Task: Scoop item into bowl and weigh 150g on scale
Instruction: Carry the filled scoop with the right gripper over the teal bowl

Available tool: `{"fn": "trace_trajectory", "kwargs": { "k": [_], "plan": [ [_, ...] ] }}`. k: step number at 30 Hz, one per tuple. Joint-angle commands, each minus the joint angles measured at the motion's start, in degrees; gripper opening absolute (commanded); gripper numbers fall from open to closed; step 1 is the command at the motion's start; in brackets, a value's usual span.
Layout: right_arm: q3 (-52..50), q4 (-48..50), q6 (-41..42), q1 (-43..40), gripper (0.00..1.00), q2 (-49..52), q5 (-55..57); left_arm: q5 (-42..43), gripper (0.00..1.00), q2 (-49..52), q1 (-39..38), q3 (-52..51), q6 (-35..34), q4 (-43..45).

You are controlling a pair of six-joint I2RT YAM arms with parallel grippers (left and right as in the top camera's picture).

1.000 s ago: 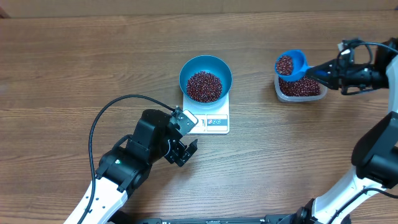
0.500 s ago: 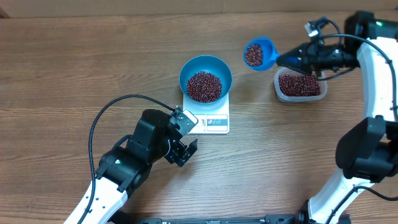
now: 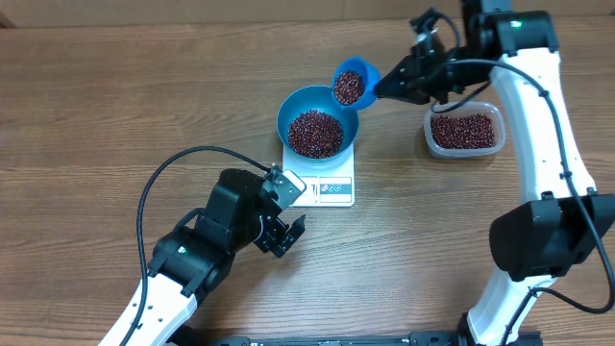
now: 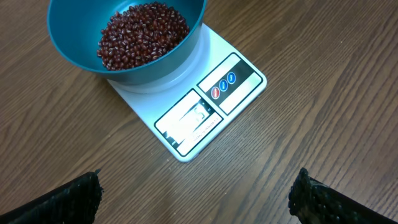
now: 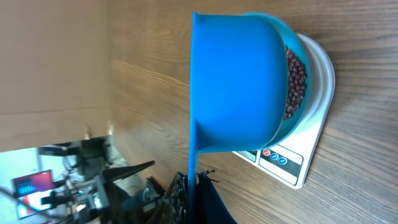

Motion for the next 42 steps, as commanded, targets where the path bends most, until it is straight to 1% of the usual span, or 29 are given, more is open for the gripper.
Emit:
{"fn": "trace_trajectory", "kwargs": {
  "k": [1,9,13,23,27,39,42],
  "plan": [
    [2.0,0.7,3.4,2.6,0.04,-2.4,4.8,1.0,1.00,0.3,0.4,-0.3,0.2,0.2],
    [2.0,0.7,7.1,7.2,0.04,-2.4,12.7,1.0,1.00,0.3,0.4,-0.3,0.2,0.2],
    [2.0,0.1,9.2,10.0,0.04,-2.4,18.9,1.0,1.00,0.3,0.4,-0.3,0.2,0.2],
    [2.0,0.2,9.3,16.7,0.04,-2.4,29.3,1.0,1.00,0.3,0.4,-0.3,0.2,0.2],
    [2.0,0.3,9.4,19.0,0.04,-2.4,35.2,1.0,1.00,0.3,0.4,-0.3,0.2,0.2],
    [1.9,1.5,8.9,22.3,0.04,-2.4,45.2,1.0,1.00,0.3,0.4,-0.3,0.2,0.2],
    [1.9,2.3,8.6,22.8,0.04,-2.4,46.3,1.0,1.00,0.3,0.4,-0.3,0.2,0.2]
  ]
}}
